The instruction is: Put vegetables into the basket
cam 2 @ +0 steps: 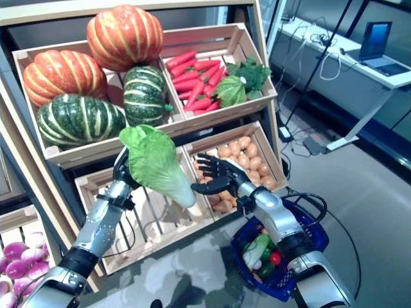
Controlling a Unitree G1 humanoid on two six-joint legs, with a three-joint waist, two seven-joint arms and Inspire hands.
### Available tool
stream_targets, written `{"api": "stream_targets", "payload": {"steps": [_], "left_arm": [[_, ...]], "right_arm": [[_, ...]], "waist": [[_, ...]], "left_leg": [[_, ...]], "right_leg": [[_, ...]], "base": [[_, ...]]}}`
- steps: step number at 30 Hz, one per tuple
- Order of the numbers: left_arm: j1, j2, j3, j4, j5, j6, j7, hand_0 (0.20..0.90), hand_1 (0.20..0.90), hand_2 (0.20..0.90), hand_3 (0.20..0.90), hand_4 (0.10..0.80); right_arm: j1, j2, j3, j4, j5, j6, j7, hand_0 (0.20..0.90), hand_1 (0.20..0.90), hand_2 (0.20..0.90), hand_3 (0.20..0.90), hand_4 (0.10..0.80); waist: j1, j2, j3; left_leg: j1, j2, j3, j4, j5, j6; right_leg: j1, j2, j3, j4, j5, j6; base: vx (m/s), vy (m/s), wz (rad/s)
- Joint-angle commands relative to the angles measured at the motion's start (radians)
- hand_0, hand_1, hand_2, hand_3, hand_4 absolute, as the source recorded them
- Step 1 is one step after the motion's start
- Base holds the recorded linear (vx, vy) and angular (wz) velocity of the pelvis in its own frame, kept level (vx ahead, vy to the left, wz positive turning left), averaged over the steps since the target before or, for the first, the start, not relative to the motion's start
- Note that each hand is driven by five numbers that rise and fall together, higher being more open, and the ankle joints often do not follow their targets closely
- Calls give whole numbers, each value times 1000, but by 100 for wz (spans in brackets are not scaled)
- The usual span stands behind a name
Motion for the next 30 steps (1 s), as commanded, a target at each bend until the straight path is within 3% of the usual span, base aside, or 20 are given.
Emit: {"api": "stream_targets", "payload": {"steps": [1,9,15,30], "left_arm": [[-91,-20,-11,-35,-47,-72,-49,300,300,300,300,400],[-88,-17,-34,-39,-57,-54,-76,300,300,300,300,400],[-76,-16,-42,-39,-53,-45,-99,300,300,300,300,400],[-71,-14,-79,-21,-60,-34,-126,300,300,300,300,400]], "right_arm": [[-74,-7,38,1,76,49,168,900,900,900,900,800],[-97,1,94,52,121,136,310,900,900,900,900,800],[-92,7,108,62,160,223,481,900,900,900,900,800],[-132,9,125,58,292,247,633,900,900,900,900,800]], "waist": [[18,10,-124],[34,2,-127],[40,-1,-128],[47,-1,-132]], "left_leg": [[11,-41,-8,1,-119,40],[29,-43,-20,1,-125,41],[38,-44,-25,1,-127,41],[31,-47,-36,1,-120,43]], "right_leg": [[0,36,-25,2,-29,-70],[19,36,-31,2,-34,-71],[28,37,-32,2,-36,-71],[26,38,-35,2,-34,-81]], "base": [[0,0,0],[38,-4,2],[25,-1,0],[-2,-3,2]]}}
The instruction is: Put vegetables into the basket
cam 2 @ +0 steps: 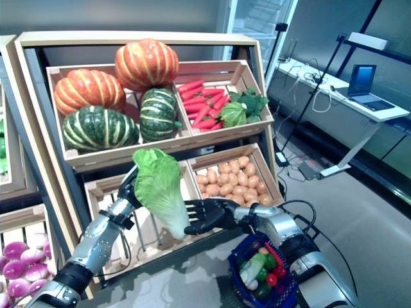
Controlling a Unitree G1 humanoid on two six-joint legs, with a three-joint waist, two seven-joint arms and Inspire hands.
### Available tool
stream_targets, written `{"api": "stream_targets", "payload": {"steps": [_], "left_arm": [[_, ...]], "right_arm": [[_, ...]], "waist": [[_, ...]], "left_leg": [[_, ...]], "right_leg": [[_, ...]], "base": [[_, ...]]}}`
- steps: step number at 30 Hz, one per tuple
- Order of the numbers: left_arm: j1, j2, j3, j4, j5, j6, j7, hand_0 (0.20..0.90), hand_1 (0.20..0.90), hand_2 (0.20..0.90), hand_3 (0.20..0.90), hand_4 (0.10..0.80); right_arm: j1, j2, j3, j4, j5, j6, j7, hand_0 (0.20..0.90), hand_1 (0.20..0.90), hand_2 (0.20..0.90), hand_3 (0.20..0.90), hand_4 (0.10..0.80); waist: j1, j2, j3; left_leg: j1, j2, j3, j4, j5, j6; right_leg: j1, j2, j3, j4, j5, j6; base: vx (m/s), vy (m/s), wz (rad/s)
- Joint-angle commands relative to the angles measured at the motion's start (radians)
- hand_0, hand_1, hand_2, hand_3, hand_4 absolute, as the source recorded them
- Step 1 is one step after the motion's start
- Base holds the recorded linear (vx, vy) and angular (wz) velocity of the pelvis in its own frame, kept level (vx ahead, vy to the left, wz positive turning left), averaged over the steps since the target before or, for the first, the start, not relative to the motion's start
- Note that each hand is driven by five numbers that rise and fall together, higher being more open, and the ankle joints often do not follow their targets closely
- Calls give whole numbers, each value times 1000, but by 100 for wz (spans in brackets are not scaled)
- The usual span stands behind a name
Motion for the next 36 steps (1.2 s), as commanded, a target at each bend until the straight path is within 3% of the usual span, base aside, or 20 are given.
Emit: {"api": "stream_targets", "payload": {"steps": [1,8,15,23,36], "left_arm": [[-151,-41,-18,-18,-62,-76,-35,300,300,300,300,400],[-128,-30,6,-26,-104,-77,-55,300,300,300,300,400],[-144,-75,-5,-48,-141,-84,-30,300,300,300,300,400],[-141,-134,-60,-89,-145,-79,-23,300,300,300,300,400],[-145,-168,-157,-94,-183,-55,-39,300,300,300,300,400]], "right_arm": [[-130,46,9,-24,257,-26,190,900,900,900,900,800],[-111,37,-13,-19,251,-53,165,900,900,900,900,800],[-125,77,11,0,221,-71,46,900,900,900,900,800],[-138,161,15,80,220,-24,-52,900,900,900,900,800],[-168,241,7,239,268,11,-70,900,900,900,900,800]], "waist": [[21,27,-61],[22,30,-70],[21,33,-66],[31,40,-62],[47,38,-63]], "left_leg": [[16,-47,-20,1,-135,43],[13,-48,-24,1,-136,44],[12,-51,-30,1,-134,46],[15,-54,-44,1,-138,51],[9,-54,-54,1,-138,54]], "right_leg": [[3,37,-33,3,-37,-81],[-2,35,-28,3,-37,-80],[-5,36,-21,3,-34,-82],[-1,37,-21,3,-37,-86],[-4,41,-21,3,-36,-90]], "base": [[-35,5,4],[-13,-2,1],[-15,-4,0],[0,0,0],[2,2,1]]}}
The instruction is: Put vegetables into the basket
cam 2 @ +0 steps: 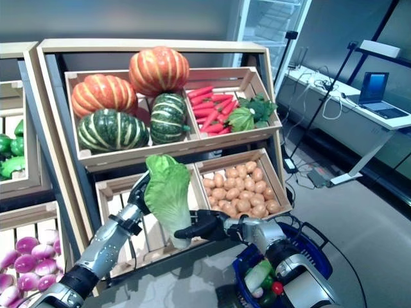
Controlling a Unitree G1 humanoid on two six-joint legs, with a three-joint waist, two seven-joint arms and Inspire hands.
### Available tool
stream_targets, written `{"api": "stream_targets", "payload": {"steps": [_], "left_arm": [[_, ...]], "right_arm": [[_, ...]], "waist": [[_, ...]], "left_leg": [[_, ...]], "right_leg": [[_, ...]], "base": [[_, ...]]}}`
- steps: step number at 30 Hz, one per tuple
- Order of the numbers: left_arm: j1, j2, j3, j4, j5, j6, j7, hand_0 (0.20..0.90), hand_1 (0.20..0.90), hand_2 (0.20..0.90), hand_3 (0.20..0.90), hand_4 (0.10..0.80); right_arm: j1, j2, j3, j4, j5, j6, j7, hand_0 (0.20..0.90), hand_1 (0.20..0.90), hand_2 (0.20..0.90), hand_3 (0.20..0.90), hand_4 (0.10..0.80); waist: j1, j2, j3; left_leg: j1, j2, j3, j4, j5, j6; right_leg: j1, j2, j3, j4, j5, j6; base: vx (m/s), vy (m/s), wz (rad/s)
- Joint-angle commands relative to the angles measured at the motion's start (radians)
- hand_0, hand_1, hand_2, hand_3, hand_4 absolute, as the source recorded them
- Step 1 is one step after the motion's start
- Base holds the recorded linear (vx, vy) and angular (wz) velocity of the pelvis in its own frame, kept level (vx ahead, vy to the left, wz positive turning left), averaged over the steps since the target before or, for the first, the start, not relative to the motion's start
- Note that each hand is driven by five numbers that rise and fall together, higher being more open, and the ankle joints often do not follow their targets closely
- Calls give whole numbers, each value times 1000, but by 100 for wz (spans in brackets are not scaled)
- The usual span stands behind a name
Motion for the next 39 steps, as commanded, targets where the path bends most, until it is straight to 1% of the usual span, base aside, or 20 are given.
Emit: {"api": "stream_targets", "payload": {"steps": [1,5,6,7,11,22,23,24,25,26,27,32,35,37,39], "left_arm": [[-153,-141,-59,-91,-115,-67,-47,300,300,300,300,400],[-154,-159,-71,-84,-131,-68,-48,300,300,300,300,400],[-155,-160,-74,-84,-129,-69,-49,300,300,300,300,400],[-156,-162,-78,-84,-129,-68,-47,300,300,300,300,400],[-155,-163,-87,-89,-124,-66,-39,300,300,300,300,400],[-156,-145,-82,-107,-96,-42,-15,300,300,300,300,400],[-155,-141,-80,-106,-86,-35,-12,333,333,333,333,422],[-150,-133,-78,-111,-73,-27,-7,521,521,521,521,547],[-145,-128,-74,-108,-58,-21,-6,862,862,862,862,775],[-139,-116,-65,-107,-34,-18,-4,900,900,900,900,800],[-138,-114,-64,-107,-32,-16,-5,900,900,900,900,800],[-106,-38,-4,-106,47,4,0,900,900,900,900,800],[-86,29,56,-83,68,10,-12,900,900,900,900,800],[-71,76,111,-46,81,14,-26,900,900,900,900,800],[-58,104,147,-28,89,19,-32,900,900,900,900,800]], "right_arm": [[-169,101,-9,59,165,-32,17,900,900,900,900,800],[-176,119,-15,100,159,-57,-33,900,900,900,900,800],[-180,121,-18,108,165,-66,-47,658,658,658,658,638],[-183,122,-20,112,166,-78,-61,300,300,300,300,400],[-180,124,-23,101,159,-111,-87,300,300,300,300,400],[-188,90,-34,78,118,-138,-148,300,300,300,300,400],[-184,84,-40,77,107,-139,-151,300,300,300,300,400],[-174,73,-42,69,100,-143,-159,300,300,300,300,400],[-168,64,-47,66,97,-144,-162,300,300,300,300,400],[-157,47,-57,62,95,-143,-167,300,300,300,300,400],[-156,45,-59,62,94,-143,-166,300,300,300,300,400],[-83,-48,-110,72,64,-157,-180,300,300,300,300,400],[-27,-113,-166,98,52,-176,-186,300,300,300,300,400],[18,-171,-228,147,28,-191,-190,300,300,300,300,400],[51,-206,-271,188,10,-209,-194,300,300,300,300,400]], "waist": [[20,25,-44],[21,24,-45],[21,25,-44],[21,25,-45],[18,26,-42],[9,28,-43],[8,29,-43],[6,29,-41],[4,30,-41],[3,30,-42],[2,30,-42],[-6,35,-39],[-13,36,-37],[-19,37,-31],[-22,39,-26]], "left_leg": [[11,-52,-40,1,-144,53],[8,-53,-43,1,-142,53],[7,-52,-43,1,-141,53],[6,-52,-43,1,-141,53],[5,-53,-44,1,-140,54],[9,-54,-39,1,-142,54],[10,-53,-38,1,-142,54],[10,-53,-36,1,-142,55],[11,-53,-35,1,-142,55],[11,-51,-32,1,-142,55],[11,-51,-31,1,-142,55],[13,-48,-17,1,-140,54],[15,-45,-5,1,-139,54],[18,-42,9,1,-140,53],[20,-40,16,1,-140,53]], "right_leg": [[-10,41,-20,3,-36,-89],[-13,42,-18,3,-34,-91],[-13,42,-18,3,-32,-91],[-14,42,-17,3,-32,-91],[-16,42,-14,3,-30,-91],[-16,42,-3,3,-28,-89],[-17,42,-3,3,-27,-89],[-17,43,-1,3,-27,-88],[-17,43,0,3,-27,-88],[-18,43,0,3,-27,-87],[-18,43,1,3,-27,-87],[-22,45,8,3,-24,-83],[-24,47,14,3,-21,-81],[-26,48,17,3,-20,-80],[-27,49,21,3,-19,-79]], "base": [[0,0,0],[0,0,0],[0,0,0],[0,0,0],[0,0,0],[5,4,3],[0,0,0],[0,0,0],[0,0,0],[0,0,0],[0,0,0],[0,0,0],[14,-5,-7],[15,-14,-10],[7,-9,-3]]}}
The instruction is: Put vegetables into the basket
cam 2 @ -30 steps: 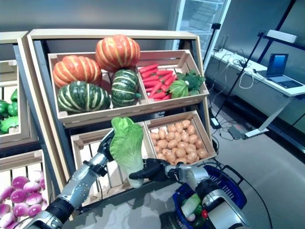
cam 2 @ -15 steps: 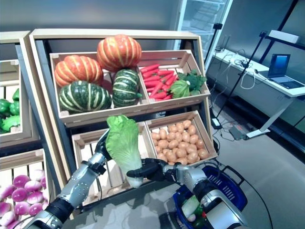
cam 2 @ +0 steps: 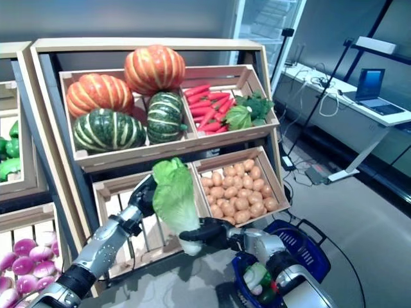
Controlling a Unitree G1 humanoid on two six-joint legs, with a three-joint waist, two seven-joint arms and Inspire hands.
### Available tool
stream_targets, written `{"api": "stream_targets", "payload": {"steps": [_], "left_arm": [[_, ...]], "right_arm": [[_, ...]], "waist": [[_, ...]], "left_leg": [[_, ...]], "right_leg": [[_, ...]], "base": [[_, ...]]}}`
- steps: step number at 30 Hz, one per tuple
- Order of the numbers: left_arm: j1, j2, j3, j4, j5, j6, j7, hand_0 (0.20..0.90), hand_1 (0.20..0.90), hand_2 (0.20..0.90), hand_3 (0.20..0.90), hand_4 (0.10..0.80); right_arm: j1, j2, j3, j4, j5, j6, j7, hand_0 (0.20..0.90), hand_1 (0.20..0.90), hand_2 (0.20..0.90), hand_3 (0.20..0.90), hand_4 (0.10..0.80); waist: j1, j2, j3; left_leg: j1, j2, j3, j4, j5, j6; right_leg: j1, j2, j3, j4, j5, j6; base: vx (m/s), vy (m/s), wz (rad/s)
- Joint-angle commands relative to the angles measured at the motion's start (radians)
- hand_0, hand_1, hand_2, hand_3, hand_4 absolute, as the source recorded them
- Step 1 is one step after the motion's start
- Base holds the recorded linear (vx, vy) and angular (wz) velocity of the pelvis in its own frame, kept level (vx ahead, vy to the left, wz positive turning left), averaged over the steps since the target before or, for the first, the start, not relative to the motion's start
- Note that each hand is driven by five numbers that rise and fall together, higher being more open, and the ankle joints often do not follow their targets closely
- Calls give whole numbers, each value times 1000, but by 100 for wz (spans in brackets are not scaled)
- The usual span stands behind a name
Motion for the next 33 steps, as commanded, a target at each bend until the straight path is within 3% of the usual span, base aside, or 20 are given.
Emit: {"api": "stream_targets", "payload": {"steps": [1,7,18,20,21,25,33], "left_arm": [[-67,58,105,-11,8,-73,-62,900,900,900,900,800],[-66,108,182,86,9,-98,-85,900,900,900,900,800],[-75,94,214,126,38,-112,-85,900,900,900,900,800],[-101,98,196,124,40,-127,-76,900,900,900,900,800],[-146,110,172,130,30,-155,-62,900,900,900,900,800],[-255,138,133,136,-24,-216,-27,900,900,900,900,800],[-319,104,92,114,-70,-273,18,900,900,900,900,800]], "right_arm": [[-59,-195,-192,109,22,-132,-55,300,300,300,300,400],[-10,-270,-314,258,-3,-183,-76,300,300,300,300,400],[5,-284,-413,369,4,-233,-197,300,300,300,300,400],[-16,-278,-403,362,24,-250,-238,300,300,300,300,400],[-53,-274,-386,360,59,-275,-278,300,300,300,300,400],[-167,-275,-364,385,135,-318,-343,300,300,300,300,400],[-295,-297,-409,453,289,-319,-465,300,300,300,300,400]], "waist": [[0,37,-23],[-15,40,-4],[-23,48,41],[-24,48,79],[-26,50,132],[-33,63,267],[-29,95,367]], "left_leg": [[30,-40,6,3,-142,50],[35,-35,29,3,-145,49],[50,-30,57,30,-152,57],[-22,-18,55,164,-192,58],[-113,0,43,304,-237,61],[-336,39,25,592,-341,82],[-669,40,9,1018,-527,119]], "right_leg": [[-9,49,-11,3,-20,-78],[-13,51,5,3,-18,-75],[-19,41,19,47,-42,-81],[-78,23,24,155,-81,-90],[-160,1,22,274,-117,-100],[-373,-58,27,557,-203,-127],[-725,-171,67,1040,-372,-163]], "base": [[7,-11,-5],[9,-17,-15],[8,-16,-12],[-209,-43,-6],[-332,-58,-2],[-409,-31,-2],[-194,13,8]]}}
